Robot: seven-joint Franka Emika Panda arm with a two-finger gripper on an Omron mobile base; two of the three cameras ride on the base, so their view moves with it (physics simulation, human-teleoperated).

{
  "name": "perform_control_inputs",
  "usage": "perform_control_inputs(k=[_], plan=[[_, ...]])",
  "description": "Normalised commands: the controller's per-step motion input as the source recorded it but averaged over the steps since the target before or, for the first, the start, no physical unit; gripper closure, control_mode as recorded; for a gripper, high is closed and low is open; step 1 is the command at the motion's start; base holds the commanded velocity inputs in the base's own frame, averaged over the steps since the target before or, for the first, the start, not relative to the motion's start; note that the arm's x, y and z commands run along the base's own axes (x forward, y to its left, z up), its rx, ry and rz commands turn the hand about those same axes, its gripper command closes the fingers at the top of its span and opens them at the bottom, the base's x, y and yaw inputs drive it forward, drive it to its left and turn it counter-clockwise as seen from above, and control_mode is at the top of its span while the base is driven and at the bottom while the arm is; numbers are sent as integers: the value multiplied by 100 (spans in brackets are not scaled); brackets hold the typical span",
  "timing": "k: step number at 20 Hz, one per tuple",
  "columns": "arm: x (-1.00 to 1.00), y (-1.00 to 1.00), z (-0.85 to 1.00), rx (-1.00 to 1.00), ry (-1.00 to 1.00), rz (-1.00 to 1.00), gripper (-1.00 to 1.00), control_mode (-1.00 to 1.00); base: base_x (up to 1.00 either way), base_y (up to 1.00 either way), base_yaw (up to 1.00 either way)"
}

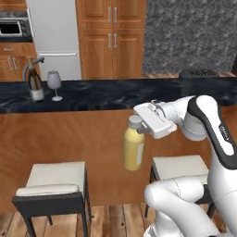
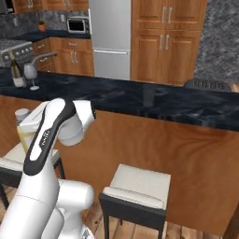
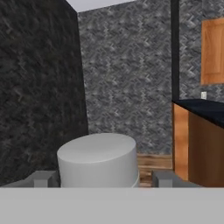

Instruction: There is a wine glass and glass cup on the dining counter. Place the wine bottle next to the wine glass and the juice bottle next to the glass cup.

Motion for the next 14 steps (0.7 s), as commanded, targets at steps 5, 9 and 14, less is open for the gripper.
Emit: perform_control_inputs(k=[5, 9, 14], plan=[[0, 0, 0, 0, 0, 0, 100, 100, 35, 43, -15], [0, 0, 0, 0, 0, 0, 100, 100, 52, 18, -22], [0, 0, 0, 0, 0, 0, 100, 100, 49, 16, -33]])
